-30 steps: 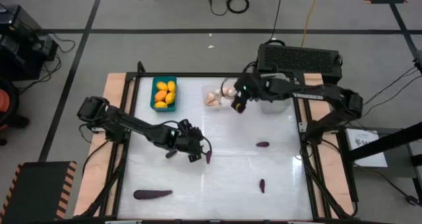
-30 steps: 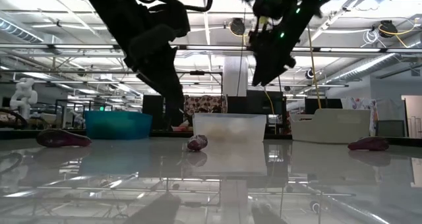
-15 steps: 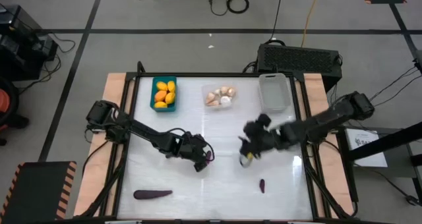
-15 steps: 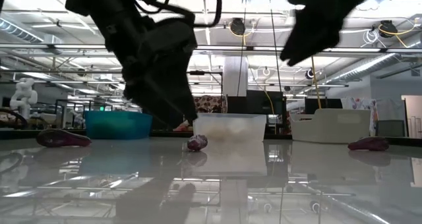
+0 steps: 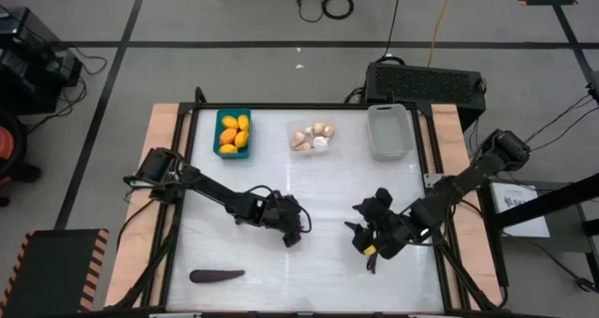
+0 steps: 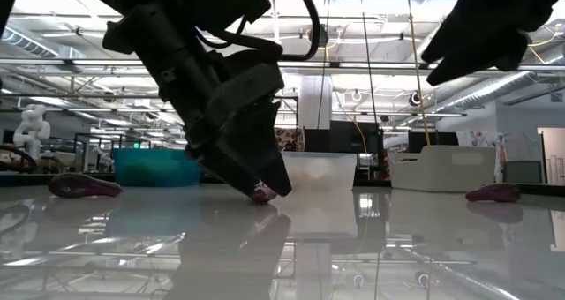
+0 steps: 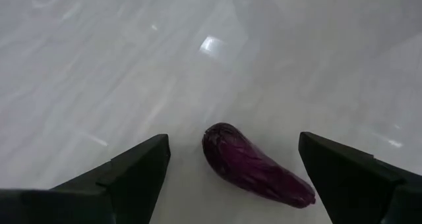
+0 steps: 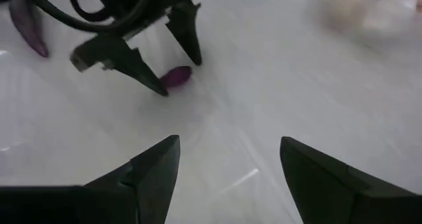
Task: Sort produce into baskets
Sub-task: Put the eggplant into the gray bin
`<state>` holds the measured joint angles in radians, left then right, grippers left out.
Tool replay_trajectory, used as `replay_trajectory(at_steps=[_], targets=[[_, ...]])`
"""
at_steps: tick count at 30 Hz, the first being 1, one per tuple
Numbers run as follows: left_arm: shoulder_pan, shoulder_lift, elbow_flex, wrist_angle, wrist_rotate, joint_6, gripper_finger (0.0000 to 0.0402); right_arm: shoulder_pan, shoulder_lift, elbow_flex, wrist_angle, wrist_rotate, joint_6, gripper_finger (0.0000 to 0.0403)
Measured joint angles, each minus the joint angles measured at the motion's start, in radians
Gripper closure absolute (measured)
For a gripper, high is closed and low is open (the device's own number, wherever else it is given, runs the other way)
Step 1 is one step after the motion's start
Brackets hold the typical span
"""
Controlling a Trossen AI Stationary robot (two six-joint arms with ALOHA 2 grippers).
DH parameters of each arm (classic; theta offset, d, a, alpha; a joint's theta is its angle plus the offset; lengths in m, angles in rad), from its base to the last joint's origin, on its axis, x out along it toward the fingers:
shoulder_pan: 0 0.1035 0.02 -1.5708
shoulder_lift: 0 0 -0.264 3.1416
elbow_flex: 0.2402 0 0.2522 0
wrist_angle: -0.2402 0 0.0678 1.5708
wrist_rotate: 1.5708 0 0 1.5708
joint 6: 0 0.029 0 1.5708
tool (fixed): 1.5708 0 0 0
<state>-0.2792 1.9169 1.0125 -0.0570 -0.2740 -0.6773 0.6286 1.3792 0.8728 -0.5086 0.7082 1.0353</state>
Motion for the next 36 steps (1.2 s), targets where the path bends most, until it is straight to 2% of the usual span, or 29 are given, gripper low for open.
replay_trajectory(at_steps=[4, 14, 19, 28, 33, 36], targets=[[-0.024, 0.001, -0.002, -0.006, -0.016, 0.066, 0.008, 0.012, 0.0, 0.001, 0.02, 0.0, 0.001, 0.0149], [-0.044, 0.004, -0.003, 0.0, -0.035, 0.091, 0.0198, 0.018, 0.0, 0.001, 0.024, -0.001, 0.053, 0.0149], [-0.019, 0.006, 0.021, 0.004, -0.025, 0.169, 0.0244, 0.042, 0.0, 0.001, 0.024, -0.002, 0.053, 0.0149], [0.072, 0.007, 0.032, 0.167, -0.02, 0.29, 0.0318, 0.054, 0.0, 0.001, 0.016, -0.003, 0.016, 0.0149], [0.106, 0.006, 0.033, 0.213, -0.006, 0.292, 0.035, 0.054, 0.0, 0.001, -0.009, -0.003, -0.003, 0.0149], [0.109, 0.006, 0.033, 0.202, 0.018, 0.303, 0.0351, 0.053, 0.0, 0.001, -0.029, -0.003, -0.004, 0.0149]])
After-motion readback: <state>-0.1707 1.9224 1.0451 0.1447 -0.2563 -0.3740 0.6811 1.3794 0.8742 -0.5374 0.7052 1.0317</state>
